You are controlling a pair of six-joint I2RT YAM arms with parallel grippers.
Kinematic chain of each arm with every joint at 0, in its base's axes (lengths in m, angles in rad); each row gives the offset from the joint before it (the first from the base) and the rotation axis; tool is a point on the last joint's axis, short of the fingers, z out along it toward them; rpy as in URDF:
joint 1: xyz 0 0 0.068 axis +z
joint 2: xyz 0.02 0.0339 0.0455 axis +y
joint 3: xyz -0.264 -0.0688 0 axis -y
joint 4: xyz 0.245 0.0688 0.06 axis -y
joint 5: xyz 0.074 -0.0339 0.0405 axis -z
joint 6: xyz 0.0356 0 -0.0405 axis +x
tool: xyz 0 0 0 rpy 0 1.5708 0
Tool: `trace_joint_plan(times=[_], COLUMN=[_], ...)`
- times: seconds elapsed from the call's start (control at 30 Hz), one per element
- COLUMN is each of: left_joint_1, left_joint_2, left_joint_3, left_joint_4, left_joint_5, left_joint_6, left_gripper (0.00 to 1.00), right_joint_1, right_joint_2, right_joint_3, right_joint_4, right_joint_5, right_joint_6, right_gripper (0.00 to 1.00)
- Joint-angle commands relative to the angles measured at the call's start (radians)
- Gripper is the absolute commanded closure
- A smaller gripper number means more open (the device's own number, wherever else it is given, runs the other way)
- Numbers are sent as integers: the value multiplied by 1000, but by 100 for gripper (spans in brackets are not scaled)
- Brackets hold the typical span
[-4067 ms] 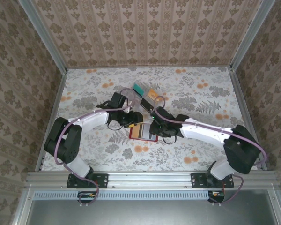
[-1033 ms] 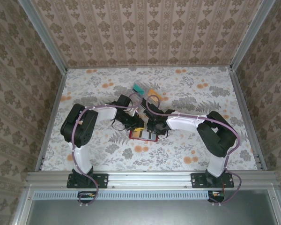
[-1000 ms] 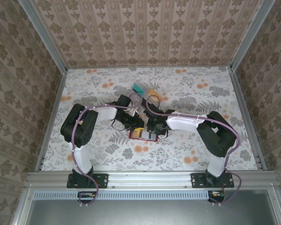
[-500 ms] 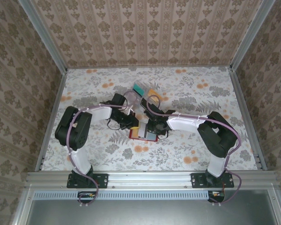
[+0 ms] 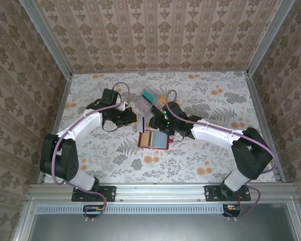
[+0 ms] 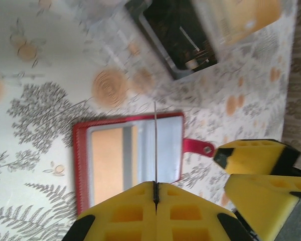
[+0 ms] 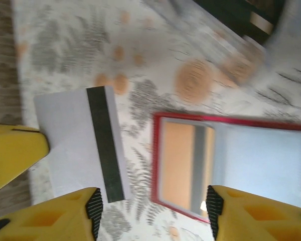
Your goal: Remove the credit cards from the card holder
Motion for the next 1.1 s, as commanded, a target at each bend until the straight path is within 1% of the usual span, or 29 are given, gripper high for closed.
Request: trace_joint_plan(times=[0.0, 0.03, 0.1, 0.23, 0.43, 0.53, 0.7, 0.8, 0.9, 1.0, 1.07], left_joint_1=[7, 10, 16, 43, 87, 106, 131, 150, 164, 165, 165], left_joint_2=[-46, -51, -66, -78, -83, -86, -94, -100, -99, -97, -98], left_joint_3=[50, 55, 60, 54, 16, -11, -20, -35, -48, -46, -45], left_joint_4=[9, 23, 59, 152, 272, 346, 360, 391, 433, 446, 448], left_joint_5=[18, 60, 93, 186, 281, 310, 330, 349, 369, 379, 379], left_joint_6=[-90, -115, -158, -250, -353, -404, -406, -420, -443, -444, -441], left_gripper=[100, 100, 100, 100, 100, 100, 100, 100, 100, 100, 100], right_joint_1=[-28, -36, -44, -54, -67, -73, -74, -79, -90, -96, -96], right_joint_2=[-6, 1, 15, 50, 60, 59, 48, 50, 68, 94, 108], right_joint_3=[-24, -25, -23, -10, -10, -13, -20, -23, -22, -9, 8], right_joint_4=[181, 227, 308, 476, 581, 612, 630, 626, 675, 715, 716], right_joint_5=[-162, -189, -243, -335, -361, -369, -359, -342, -342, -356, -368], right_joint_6=[50, 74, 117, 222, 305, 329, 346, 346, 359, 373, 371], right_gripper=[35, 33, 31, 31, 37, 46, 58, 61, 64, 71, 77])
